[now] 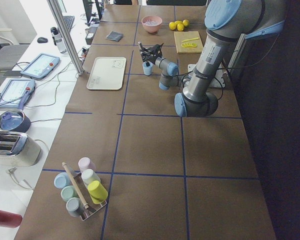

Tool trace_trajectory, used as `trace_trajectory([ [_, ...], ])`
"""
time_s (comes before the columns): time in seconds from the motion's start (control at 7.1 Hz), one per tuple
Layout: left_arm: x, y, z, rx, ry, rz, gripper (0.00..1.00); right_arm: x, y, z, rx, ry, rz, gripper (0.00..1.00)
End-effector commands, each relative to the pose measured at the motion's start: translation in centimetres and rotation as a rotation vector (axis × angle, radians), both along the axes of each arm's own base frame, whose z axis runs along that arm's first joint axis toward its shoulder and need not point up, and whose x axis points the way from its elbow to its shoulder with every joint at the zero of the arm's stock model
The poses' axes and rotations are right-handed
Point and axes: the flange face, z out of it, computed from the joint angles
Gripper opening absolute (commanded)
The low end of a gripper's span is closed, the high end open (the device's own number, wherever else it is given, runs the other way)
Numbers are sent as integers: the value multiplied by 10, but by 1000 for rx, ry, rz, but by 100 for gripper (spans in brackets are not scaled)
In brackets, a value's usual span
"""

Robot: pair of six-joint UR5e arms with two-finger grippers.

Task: Mash ice and strawberries in cup
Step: 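Push the pestle down into the cup with the left gripper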

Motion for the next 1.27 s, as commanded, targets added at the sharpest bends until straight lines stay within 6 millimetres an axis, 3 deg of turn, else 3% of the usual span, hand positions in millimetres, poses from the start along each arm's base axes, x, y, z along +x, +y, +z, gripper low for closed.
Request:
trace_trajectory([
  [0.0,8,0,4,-8,-13,0,0,0,0,3,-4,3,0,99],
  [0.56,18,6,12,-22,-28,3,0,0,0,4,-6,3,-1,99],
  [1.13,22,12,8,-27,-22,5,0,0,0,4,-7,1,0,99],
])
